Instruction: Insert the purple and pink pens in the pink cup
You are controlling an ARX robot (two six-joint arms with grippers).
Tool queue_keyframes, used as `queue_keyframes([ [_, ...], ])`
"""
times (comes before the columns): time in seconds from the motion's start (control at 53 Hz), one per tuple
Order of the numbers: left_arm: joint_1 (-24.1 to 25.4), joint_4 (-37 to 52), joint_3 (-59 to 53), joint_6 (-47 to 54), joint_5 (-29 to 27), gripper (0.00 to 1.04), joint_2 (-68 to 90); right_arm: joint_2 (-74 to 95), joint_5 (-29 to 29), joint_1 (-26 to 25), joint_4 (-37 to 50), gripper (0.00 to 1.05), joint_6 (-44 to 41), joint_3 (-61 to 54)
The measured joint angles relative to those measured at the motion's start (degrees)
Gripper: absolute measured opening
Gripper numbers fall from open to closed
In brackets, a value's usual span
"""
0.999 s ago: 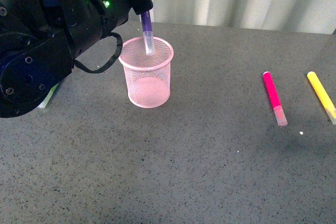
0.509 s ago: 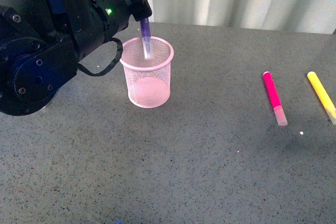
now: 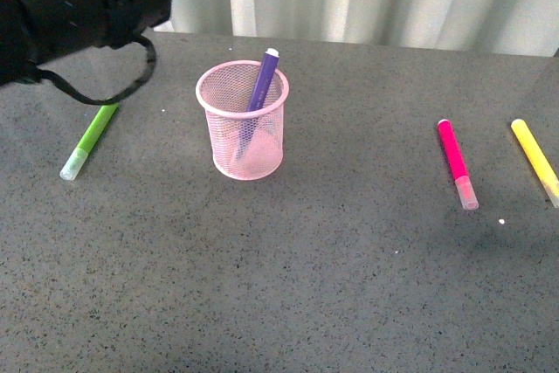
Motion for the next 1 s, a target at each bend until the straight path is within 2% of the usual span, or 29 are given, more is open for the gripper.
queue_keyframes([
  [0.019,0.4,-3.5,-0.9,1.0,0.3,0.99,-2.6,0.0,0.0,0.0,0.0,0.98,0.0,0.0],
  [0.038,0.9,-7.3,-1.9,1.9,0.9,1.00,-5.5,0.0,0.0,0.0,0.0,0.98,0.0,0.0],
  [0.151,3.0,-28.2,-8.2,8.5,0.1,0.98,-21.5,0.0,0.0,0.0,0.0,0.98,0.0,0.0],
  [0.32,3.4,-30.7,-9.0,10.8,0.1,0.98,-25.9,0.0,0.0,0.0,0.0,0.98,0.0,0.0],
  [0.358,3.1,-27.4,-10.0,13.0,-2.9,0.95,-25.0,0.0,0.0,0.0,0.0,0.98,0.0,0.0],
  [0.396,3.0,-20.5,-12.1,14.9,-6.9,0.89,-24.4,0.0,0.0,0.0,0.0,0.98,0.0,0.0],
  [0.415,3.1,-14.0,-14.8,17.4,-9.8,0.84,-24.2,0.0,0.0,0.0,0.0,0.98,0.0,0.0],
  [0.471,4.2,-1.6,-21.4,22.2,-11.5,0.70,-25.5,0.0,0.1,0.0,0.0,0.98,0.0,0.0],
  [0.509,5.2,1.7,-24.3,23.5,-11.2,0.61,-27.8,0.0,0.0,0.0,0.0,0.98,0.0,0.0],
  [0.829,9.7,2.1,-37.0,25.6,-6.8,0.05,-40.9,0.0,0.0,0.0,0.0,0.98,0.0,0.0],
  [0.999,11.8,-0.4,-41.7,26.0,-5.4,0.04,-48.0,0.0,0.0,0.0,0.0,0.98,0.0,0.0],
])
